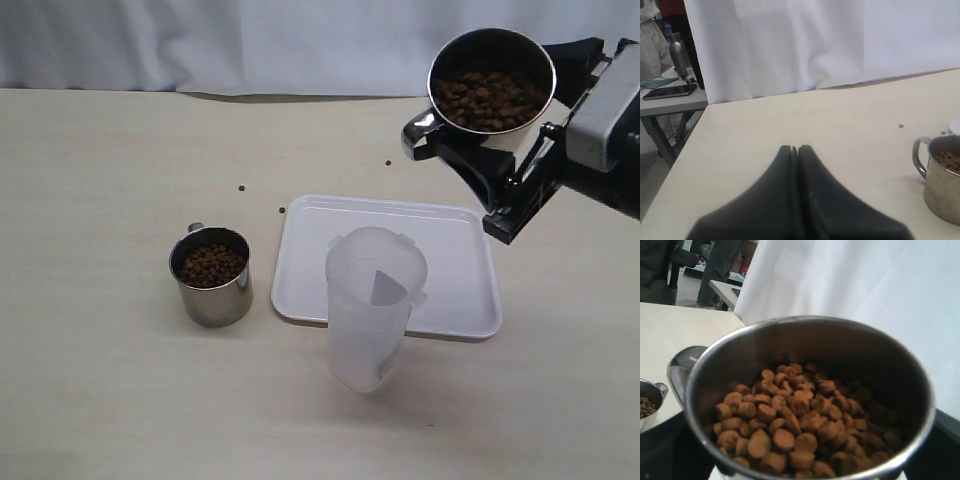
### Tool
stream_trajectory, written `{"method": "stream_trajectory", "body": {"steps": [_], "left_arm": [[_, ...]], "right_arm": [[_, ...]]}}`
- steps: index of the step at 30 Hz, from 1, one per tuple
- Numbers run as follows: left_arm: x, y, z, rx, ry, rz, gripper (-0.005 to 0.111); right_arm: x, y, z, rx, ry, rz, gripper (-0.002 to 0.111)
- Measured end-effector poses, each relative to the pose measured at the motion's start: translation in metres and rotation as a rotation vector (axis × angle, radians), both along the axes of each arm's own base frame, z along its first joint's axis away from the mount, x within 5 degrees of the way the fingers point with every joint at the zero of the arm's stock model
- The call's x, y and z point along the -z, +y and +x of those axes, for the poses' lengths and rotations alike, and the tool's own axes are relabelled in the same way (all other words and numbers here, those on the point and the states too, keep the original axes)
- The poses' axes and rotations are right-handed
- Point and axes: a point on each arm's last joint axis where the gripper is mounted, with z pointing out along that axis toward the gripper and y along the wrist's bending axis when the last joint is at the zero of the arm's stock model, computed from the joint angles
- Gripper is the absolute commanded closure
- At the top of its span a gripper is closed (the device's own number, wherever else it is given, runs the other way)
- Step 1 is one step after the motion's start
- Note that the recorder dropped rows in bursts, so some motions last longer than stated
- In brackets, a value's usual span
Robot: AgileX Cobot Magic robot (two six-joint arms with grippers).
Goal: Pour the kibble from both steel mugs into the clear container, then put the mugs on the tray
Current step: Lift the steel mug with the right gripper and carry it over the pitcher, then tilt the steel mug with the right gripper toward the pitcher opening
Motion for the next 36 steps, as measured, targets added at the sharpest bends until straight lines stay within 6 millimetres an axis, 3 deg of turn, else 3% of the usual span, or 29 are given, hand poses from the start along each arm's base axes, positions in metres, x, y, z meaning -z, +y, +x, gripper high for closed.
{"method": "stream_trajectory", "body": {"steps": [4, 9, 22, 36], "left_arm": [[0.0, 0.0, 0.0, 0.0, 0.0, 0.0, 0.107], [0.0, 0.0, 0.0, 0.0, 0.0, 0.0, 0.107], [0.0, 0.0, 0.0, 0.0, 0.0, 0.0, 0.107], [0.0, 0.0, 0.0, 0.0, 0.0, 0.0, 0.107]], "right_arm": [[0.013, 0.003, 0.013, -0.006, 0.048, -0.012, 0.103], [0.026, 0.008, 0.021, -0.072, -0.013, -0.1, 0.103], [0.028, 0.036, 0.013, -0.127, -0.187, -0.223, 0.103], [0.037, 0.035, 0.017, -0.12, -0.237, -0.343, 0.103]]}}
